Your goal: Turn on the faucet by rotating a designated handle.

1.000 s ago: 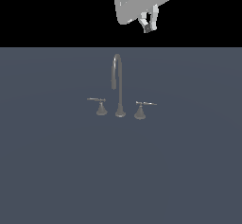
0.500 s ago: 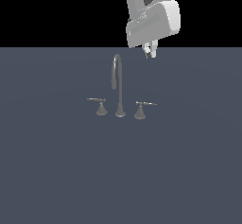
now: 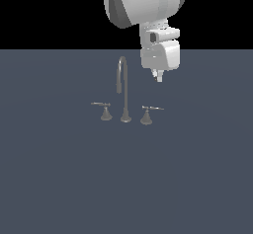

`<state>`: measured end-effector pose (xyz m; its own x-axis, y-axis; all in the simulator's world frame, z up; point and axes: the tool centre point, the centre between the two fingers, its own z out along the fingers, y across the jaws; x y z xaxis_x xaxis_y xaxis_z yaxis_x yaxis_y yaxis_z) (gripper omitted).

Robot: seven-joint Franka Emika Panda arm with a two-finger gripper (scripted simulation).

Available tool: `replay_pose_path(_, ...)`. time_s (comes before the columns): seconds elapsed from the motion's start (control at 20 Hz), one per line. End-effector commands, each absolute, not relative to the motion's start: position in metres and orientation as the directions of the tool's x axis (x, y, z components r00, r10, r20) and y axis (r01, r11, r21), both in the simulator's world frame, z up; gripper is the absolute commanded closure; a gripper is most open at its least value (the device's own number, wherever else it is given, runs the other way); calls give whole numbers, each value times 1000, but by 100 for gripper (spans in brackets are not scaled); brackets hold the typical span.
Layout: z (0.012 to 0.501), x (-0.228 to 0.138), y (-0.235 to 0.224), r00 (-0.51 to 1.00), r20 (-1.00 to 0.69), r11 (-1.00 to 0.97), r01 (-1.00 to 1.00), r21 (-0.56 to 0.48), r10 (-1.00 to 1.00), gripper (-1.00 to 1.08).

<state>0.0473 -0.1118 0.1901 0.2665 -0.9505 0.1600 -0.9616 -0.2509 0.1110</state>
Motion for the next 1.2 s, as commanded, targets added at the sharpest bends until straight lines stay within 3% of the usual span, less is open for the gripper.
replay_pose_path(0.0,171,54,-115,208,148,-196,-976,92,-967,108)
replay_pose_path(0.65,89,77,-125,-79,46,80,-997,16,-996,108)
replay_pose_path(1.15,65,82,-127,-174,1,174,-985,0,-985,108)
